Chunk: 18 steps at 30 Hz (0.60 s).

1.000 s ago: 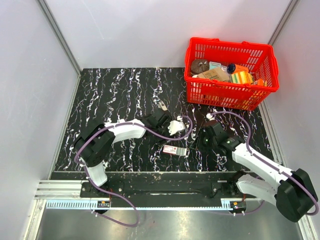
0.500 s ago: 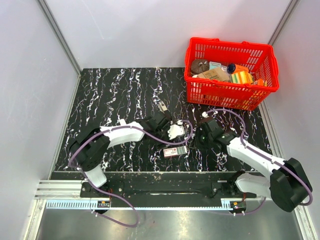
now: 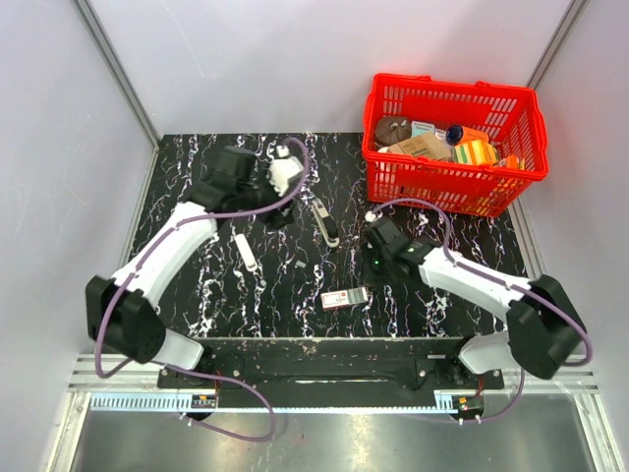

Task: Unload the staples from the stapler

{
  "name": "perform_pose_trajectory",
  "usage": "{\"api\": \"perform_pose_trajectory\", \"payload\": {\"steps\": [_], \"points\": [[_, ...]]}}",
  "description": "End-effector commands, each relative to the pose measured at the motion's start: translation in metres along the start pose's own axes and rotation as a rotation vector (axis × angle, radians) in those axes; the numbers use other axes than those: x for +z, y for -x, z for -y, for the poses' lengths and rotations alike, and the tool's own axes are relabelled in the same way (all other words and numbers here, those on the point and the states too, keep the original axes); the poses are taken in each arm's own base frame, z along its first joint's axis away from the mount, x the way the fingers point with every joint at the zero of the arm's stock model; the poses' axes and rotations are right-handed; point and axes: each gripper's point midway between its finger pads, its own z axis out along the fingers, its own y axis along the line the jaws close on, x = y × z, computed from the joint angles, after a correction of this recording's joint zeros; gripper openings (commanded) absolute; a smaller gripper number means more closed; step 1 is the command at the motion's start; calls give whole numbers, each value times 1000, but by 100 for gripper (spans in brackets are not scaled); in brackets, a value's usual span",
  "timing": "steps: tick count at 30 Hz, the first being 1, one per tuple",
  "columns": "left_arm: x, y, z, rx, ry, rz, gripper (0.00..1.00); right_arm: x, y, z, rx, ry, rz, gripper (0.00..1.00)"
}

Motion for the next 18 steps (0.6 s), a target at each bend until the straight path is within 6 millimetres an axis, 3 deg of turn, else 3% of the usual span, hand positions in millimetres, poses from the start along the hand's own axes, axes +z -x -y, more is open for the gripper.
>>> {"api": "perform_pose_trajectory", "payload": {"steps": [1, 8, 18], "points": [[-45, -1, 16, -73, -112, 48, 68, 11, -1, -9, -111, -75, -25, 1], [-58, -40, 13, -148, -90, 21, 68, 21, -14, -14, -161, -142, -82, 0], [-57, -45, 19, -181, -108, 16, 68, 28, -21, -21, -194, -157, -112, 8]]}}
